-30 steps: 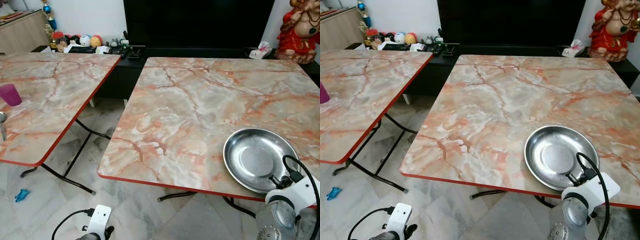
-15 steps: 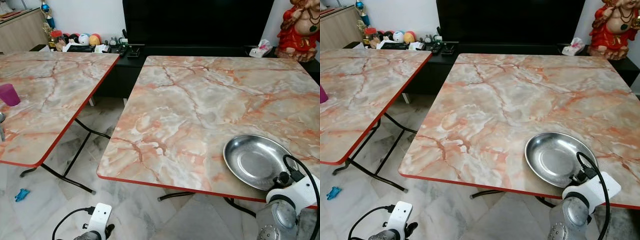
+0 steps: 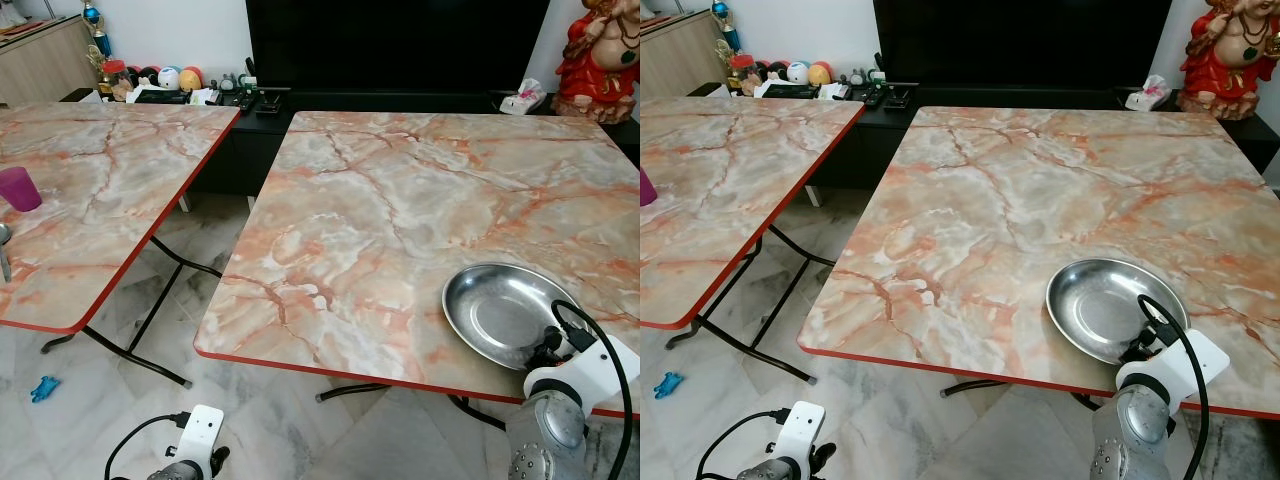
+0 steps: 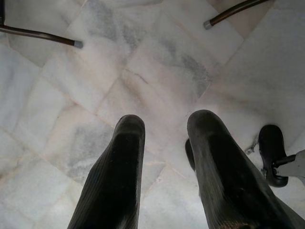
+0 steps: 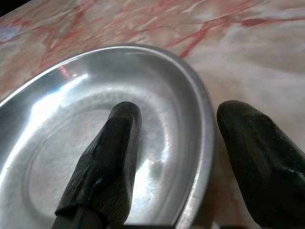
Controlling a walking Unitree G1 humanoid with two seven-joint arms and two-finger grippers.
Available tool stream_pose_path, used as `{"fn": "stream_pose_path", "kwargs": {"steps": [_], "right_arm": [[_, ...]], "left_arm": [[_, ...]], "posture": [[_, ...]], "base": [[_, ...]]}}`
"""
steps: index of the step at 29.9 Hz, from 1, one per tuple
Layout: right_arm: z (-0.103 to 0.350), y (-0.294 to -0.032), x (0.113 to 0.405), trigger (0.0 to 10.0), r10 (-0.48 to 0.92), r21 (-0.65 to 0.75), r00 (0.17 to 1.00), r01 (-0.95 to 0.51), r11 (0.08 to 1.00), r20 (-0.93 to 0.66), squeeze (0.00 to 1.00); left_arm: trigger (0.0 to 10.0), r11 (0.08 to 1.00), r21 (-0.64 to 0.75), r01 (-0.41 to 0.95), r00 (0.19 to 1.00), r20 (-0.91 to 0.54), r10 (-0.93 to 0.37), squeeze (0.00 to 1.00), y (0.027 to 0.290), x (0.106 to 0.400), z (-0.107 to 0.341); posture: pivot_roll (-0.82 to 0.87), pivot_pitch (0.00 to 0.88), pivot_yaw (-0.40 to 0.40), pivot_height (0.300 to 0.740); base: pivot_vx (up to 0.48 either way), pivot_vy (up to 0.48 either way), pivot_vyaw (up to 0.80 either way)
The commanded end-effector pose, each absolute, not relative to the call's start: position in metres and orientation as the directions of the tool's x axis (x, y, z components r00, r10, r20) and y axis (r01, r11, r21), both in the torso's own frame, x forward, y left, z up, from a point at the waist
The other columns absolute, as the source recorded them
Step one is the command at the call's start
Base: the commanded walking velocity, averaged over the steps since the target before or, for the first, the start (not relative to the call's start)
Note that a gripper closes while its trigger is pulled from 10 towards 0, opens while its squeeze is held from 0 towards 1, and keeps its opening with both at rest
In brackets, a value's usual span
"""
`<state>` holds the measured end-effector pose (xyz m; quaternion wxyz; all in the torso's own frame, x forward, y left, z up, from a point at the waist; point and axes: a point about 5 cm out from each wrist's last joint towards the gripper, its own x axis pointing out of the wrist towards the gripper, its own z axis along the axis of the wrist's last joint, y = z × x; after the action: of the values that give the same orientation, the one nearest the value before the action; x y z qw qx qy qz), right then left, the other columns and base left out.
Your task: Setting the table
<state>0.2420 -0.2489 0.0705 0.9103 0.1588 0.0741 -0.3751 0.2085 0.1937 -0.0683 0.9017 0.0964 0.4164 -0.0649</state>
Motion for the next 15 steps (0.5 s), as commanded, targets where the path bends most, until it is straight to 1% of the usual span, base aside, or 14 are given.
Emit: {"fn": "stream_pose_path", "kwargs": {"steps": [1, 5, 7, 11, 13, 14, 15], "right_arm": [[0.074, -0.253, 0.238, 10.0, -0.69, 0.219, 0.682, 0.732, 0.645, -0.244, 0.0], [0.075, -0.257, 0.231, 10.0, -0.719, 0.22, 0.655, 0.756, 0.616, -0.232, 0.0], [0.079, -0.259, 0.229, 10.0, -0.735, 0.232, 0.647, 0.761, 0.606, -0.201, 0.0], [0.092, -0.259, 0.229, 10.0, -0.739, 0.091, 0.67, 0.742, 0.664, -0.068, 0.0], [0.098, -0.256, 0.229, 10.0, -0.732, 0.09, 0.681, 0.731, 0.676, -0.024, 0.0], [0.105, -0.253, 0.228, 10.0, -0.71, 0.081, 0.704, 0.706, 0.704, 0.037, 0.0], [0.107, -0.251, 0.227, 10.0, -0.7, 0.074, 0.712, 0.696, 0.714, 0.056, 0.0]], "left_arm": [[10.0, 0.972, 0.116, 0.206, 0.628, -0.777, -0.04, 0.0, 0.194, 0.205, -0.07], [10.0, 0.97, 0.117, 0.213, 0.625, -0.779, -0.043, 0.0, 0.194, 0.205, -0.071], [10.0, 0.97, 0.117, 0.212, 0.626, -0.779, -0.043, 0.0, 0.193, 0.205, -0.071], [10.0, 0.969, 0.125, 0.212, 0.637, -0.77, -0.04, 0.0, 0.193, 0.207, -0.069], [10.0, 0.97, 0.126, 0.207, 0.643, -0.765, -0.038, 0.0, 0.193, 0.208, -0.069], [10.0, 0.97, 0.128, 0.206, 0.643, -0.765, -0.036, 0.0, 0.193, 0.207, -0.069], [10.0, 0.97, 0.129, 0.206, 0.642, -0.766, -0.035, 0.0, 0.194, 0.207, -0.069]], "posture": [[-0.06, 0.0, 0.025, 0.74], [-0.07, 0.0, 0.028, 0.74], [-0.07, 0.0, 0.028, 0.74], [-0.07, 0.0, 0.027, 0.74], [-0.07, 0.0, 0.027, 0.74], [-0.07, 0.0, 0.027, 0.74], [-0.07, 0.0, 0.027, 0.74]], "base": [[0.0, 0.0, 0.0], [0.0, 0.0, 0.0], [0.0, 0.0, 0.0], [0.0, 0.0, 0.0], [0.0, 0.0, 0.0], [0.0, 0.0, 0.0], [0.0, 0.0, 0.0]]}}
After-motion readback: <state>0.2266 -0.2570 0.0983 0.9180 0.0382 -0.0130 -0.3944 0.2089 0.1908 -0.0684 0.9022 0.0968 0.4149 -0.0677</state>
